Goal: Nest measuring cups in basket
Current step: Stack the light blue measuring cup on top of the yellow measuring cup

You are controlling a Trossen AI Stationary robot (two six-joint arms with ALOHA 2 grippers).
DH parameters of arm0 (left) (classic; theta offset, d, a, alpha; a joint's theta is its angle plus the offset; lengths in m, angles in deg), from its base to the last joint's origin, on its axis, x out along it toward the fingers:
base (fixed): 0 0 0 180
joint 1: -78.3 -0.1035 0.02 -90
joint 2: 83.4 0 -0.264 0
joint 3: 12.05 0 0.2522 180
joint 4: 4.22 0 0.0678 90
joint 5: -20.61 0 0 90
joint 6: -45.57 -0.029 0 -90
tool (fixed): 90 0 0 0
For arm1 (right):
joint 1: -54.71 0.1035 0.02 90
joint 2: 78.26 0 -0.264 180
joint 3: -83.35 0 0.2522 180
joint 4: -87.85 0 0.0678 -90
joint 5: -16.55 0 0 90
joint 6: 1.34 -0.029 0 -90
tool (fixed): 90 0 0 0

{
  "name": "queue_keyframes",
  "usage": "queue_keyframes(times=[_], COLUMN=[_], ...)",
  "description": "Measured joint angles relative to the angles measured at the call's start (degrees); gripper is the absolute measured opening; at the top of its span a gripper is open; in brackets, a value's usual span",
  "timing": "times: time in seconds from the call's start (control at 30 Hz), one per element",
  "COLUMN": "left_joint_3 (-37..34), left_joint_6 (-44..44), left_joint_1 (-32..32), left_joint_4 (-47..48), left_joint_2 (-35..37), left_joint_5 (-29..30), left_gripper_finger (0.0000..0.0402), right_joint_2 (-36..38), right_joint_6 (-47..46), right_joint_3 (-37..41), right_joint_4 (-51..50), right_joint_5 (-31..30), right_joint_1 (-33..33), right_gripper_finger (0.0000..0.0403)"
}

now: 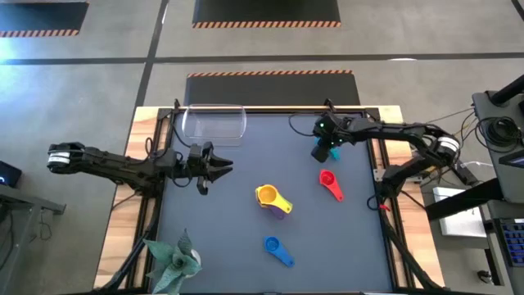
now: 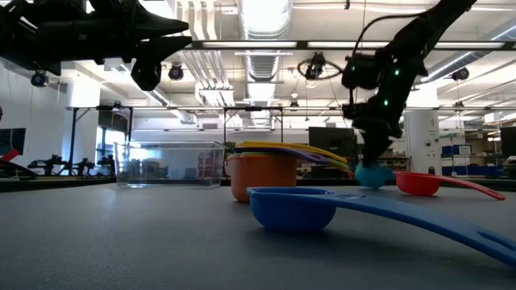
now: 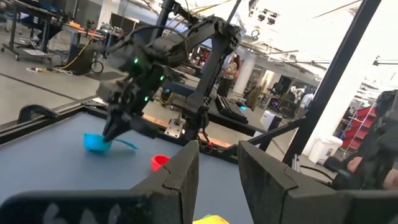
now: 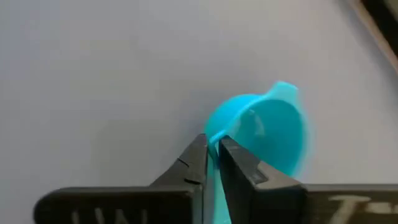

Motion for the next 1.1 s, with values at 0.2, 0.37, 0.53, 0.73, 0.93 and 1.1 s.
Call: queue_keyframes(times=[0.2, 0.37, 0.53, 0.73, 0.93, 1.1], left_joint_3=[0.0, 0.0, 0.0, 0.0, 0.0, 0.0], left_joint_6=[0.0, 0.0, 0.0, 0.1, 0.1, 0.1], left_joint_1=[0.0, 0.0, 0.0, 0.0, 0.0, 0.0], left_joint_4=[0.0, 0.1, 0.1, 0.1, 0.0, 0.0], left_joint_2=[-0.1, -0.7, -0.8, -0.8, -0.8, -0.8], left_joint_5=[0.0, 0.0, 0.0, 0.0, 0.0, 0.0], left_gripper_finger=[0.0094, 0.0094, 0.0094, 0.0094, 0.0094, 0.0094], right_joint_2=[8.2, 13.7, 15.5, 11.6, 4.0, -2.6], right_joint_6=[-4.3, -7.7, -10.3, -10.8, -11.7, -14.7], right_joint_3=[-4.9, -10.8, -17.1, -22.5, -25.9, -28.1], right_joint_4=[-5.1, -6.7, -6.6, -7.1, -7.1, -7.2], right_joint_5=[0.2, 2.0, -2.4, -12.3, -13.7, -13.4], right_joint_1=[2.1, 10.0, 21.3, 34.0, 39.5, 40.7], right_gripper_finger=[0.0011, 0.0010, 0.0009, 0.0009, 0.0009, 0.0009])
